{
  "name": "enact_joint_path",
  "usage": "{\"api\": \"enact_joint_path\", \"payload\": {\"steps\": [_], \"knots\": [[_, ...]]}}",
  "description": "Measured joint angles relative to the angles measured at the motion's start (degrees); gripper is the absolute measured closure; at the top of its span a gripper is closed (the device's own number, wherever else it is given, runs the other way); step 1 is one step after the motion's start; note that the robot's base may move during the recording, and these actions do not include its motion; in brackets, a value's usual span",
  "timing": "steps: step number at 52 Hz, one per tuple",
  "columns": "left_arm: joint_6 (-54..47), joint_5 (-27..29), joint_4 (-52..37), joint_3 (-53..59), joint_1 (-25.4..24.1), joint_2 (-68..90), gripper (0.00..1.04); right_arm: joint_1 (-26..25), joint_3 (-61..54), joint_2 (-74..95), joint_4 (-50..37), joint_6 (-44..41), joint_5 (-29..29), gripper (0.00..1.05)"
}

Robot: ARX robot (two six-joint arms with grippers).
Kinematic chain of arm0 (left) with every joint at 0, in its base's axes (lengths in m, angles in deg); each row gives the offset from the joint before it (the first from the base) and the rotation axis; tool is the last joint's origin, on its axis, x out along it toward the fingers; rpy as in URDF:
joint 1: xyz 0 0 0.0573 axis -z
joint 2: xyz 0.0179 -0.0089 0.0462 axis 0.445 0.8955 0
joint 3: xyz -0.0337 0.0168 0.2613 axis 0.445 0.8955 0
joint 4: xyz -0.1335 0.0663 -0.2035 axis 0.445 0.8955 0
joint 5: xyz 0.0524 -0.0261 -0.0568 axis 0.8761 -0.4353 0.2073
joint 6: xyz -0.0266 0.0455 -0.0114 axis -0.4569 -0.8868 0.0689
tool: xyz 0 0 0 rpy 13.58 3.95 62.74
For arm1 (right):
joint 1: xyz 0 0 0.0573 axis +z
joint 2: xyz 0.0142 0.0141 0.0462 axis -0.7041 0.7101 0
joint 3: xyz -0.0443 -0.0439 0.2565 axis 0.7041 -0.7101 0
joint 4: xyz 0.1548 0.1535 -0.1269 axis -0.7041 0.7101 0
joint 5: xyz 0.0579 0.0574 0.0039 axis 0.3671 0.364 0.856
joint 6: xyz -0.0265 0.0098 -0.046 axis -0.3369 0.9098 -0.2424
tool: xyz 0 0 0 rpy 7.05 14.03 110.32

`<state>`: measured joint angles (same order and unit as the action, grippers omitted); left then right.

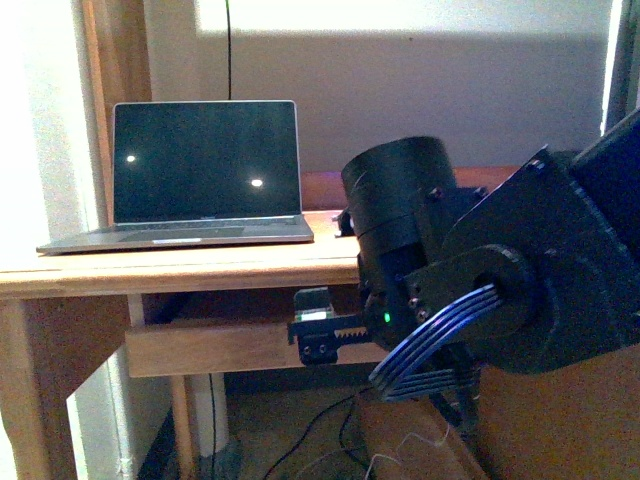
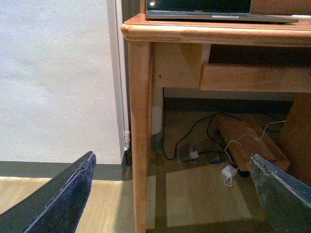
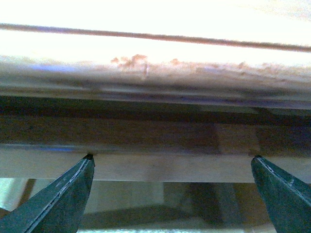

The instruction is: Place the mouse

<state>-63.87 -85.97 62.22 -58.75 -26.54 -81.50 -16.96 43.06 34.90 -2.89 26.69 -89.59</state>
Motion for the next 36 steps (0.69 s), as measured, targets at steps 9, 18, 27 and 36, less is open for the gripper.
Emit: {"api": "enact_joint_path", "payload": {"steps": [9, 18, 27, 36], "knots": [[0.0, -0.02, 0.0, 0.02, 0.0, 0.0, 0.08, -1.2, -7.67, -7.56, -1.2, 2.95, 3.5, 0.07], [0.0, 0.0, 0.0, 0.0, 0.0, 0.0, 0.08, -2.62, -21.49, -21.57, -3.06, 4.5, 6.93, 0.07], [0.0, -0.02, 0.0, 0.0, 0.0, 0.0, 0.08, -3.69, -37.46, -39.39, -1.86, 5.9, 8.55, 0.07], [0.0, 0.0, 0.0, 0.0, 0.0, 0.0, 0.08, -2.82, -53.57, -65.88, 7.23, 7.21, 2.93, 0.07]]}}
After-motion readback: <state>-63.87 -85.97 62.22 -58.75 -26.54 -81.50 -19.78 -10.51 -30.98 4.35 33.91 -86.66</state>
